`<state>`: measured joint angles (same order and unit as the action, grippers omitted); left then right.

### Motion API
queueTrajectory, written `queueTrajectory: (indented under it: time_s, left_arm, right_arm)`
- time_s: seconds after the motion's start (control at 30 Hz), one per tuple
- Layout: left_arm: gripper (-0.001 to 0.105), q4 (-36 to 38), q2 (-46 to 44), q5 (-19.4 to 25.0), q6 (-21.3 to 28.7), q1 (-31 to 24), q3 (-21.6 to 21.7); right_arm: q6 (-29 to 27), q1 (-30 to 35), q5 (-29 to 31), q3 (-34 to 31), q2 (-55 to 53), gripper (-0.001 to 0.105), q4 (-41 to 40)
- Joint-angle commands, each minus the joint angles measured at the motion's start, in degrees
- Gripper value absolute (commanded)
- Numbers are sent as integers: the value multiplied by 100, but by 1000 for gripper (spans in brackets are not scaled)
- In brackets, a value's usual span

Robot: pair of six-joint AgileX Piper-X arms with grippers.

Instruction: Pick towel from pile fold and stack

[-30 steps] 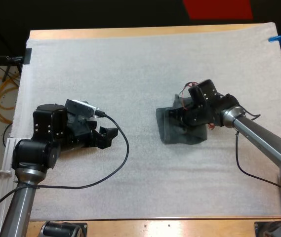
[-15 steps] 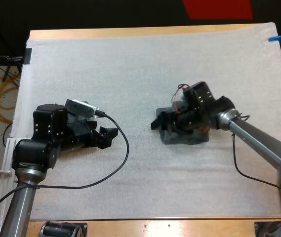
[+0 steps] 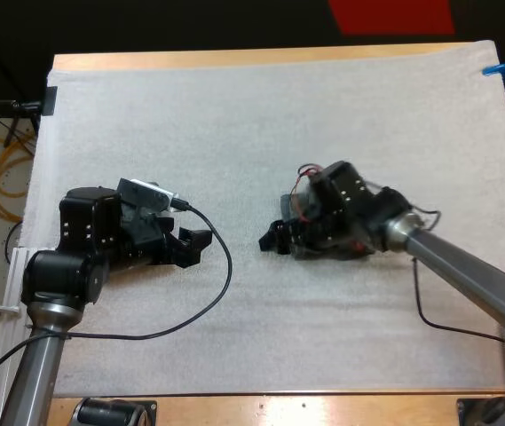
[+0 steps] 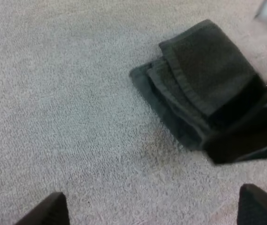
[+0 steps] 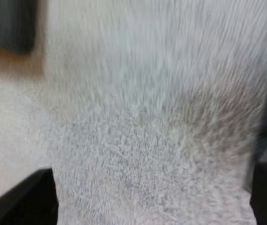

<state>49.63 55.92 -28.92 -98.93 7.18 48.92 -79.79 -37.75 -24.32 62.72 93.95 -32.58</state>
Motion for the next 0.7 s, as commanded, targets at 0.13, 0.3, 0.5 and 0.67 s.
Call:
queueTrajectory:
  time_s: [0.13, 0.3, 0.5, 0.67]
  left_arm:
    - [70, -276, -12, -64, -9, -6, 22]
    - [70, -596, -12, -76, -22, -6, 22]
    - [70, -801, 144, -88, -582, 27, 22]
    - [70, -1318, 636, -147, -1205, 409, 22]
  right_arm:
    - [-453, 24, 813, 54, -1121, 81, -188]
    - [-663, 24, 1657, 54, -2157, 81, -763]
    - [-662, 24, 2024, 54, -3139, 81, -1596]
    - [-662, 24, 2301, 54, -3667, 81, -2154]
